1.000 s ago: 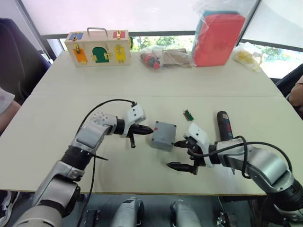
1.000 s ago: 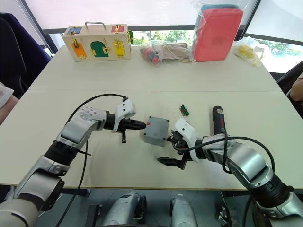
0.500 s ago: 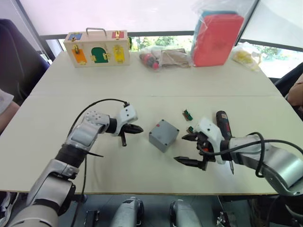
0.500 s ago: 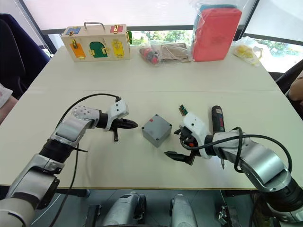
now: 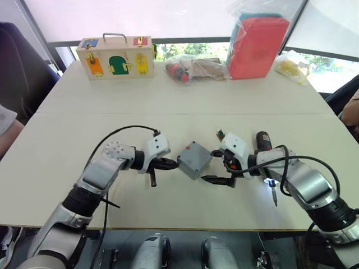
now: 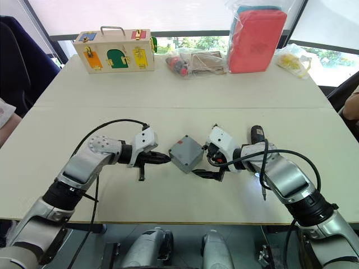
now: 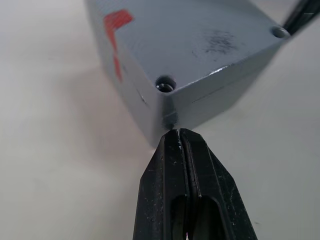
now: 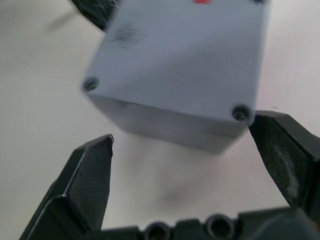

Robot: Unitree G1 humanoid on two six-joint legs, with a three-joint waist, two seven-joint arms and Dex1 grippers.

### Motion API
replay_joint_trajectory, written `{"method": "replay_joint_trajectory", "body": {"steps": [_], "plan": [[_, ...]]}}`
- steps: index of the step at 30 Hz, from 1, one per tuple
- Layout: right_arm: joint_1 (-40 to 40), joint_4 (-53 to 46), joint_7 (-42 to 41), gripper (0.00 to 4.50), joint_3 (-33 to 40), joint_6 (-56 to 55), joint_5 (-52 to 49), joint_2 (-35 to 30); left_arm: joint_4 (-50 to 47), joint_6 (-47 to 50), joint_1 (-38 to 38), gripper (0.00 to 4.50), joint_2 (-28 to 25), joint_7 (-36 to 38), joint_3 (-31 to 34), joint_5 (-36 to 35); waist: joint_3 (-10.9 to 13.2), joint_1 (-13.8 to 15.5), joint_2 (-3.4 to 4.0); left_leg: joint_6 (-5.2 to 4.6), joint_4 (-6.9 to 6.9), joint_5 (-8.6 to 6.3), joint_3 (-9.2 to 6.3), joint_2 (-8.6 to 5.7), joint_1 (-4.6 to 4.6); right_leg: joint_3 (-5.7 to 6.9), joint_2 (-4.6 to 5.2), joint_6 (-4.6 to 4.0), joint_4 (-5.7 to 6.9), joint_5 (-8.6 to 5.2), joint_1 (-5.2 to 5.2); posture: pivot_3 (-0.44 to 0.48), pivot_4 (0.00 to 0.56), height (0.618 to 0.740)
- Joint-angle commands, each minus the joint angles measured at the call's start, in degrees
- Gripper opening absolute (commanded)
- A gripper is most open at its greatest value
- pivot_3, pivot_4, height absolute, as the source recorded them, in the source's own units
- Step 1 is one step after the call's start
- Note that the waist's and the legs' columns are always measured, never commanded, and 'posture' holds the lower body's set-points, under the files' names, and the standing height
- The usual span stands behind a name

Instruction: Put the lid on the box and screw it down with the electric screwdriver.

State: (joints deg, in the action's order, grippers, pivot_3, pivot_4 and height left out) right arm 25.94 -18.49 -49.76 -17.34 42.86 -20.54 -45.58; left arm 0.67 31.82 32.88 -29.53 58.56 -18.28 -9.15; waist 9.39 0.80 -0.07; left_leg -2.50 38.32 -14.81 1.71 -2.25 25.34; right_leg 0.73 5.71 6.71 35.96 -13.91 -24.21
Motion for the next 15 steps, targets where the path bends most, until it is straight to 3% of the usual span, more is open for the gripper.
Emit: {"method": "replay_joint_trajectory", "body": {"steps": [1, 15], "plan": [[-0.4, -4.06, -0.2, 4.47, 2.0, 2.2, -2.18, 1.58, 0.52, -2.01, 2.2, 0.0, 1.37, -2.11, 2.01, 0.12, 0.0, -0.05, 0.0, 0.0, 0.01, 0.0, 0.0, 0.0, 0.0, 0.0, 0.0, 0.0, 0.02, 0.0, 0.0, 0.0, 0.15, 0.74], [-3.12, -10.31, 1.1, 4.47, 8.03, 8.69, -4.76, 0.96, 0.37, -2.26, 1.98, 0.0, 1.11, -0.87, 2.43, -0.82, 0.0, -0.02, 0.0, 0.2, 0.01, 0.12, 0.0, 0.01, 0.0, -0.02, -0.01, 0.0, 0.04, 0.0, -0.03, 0.0, 0.15, 0.74]]}}
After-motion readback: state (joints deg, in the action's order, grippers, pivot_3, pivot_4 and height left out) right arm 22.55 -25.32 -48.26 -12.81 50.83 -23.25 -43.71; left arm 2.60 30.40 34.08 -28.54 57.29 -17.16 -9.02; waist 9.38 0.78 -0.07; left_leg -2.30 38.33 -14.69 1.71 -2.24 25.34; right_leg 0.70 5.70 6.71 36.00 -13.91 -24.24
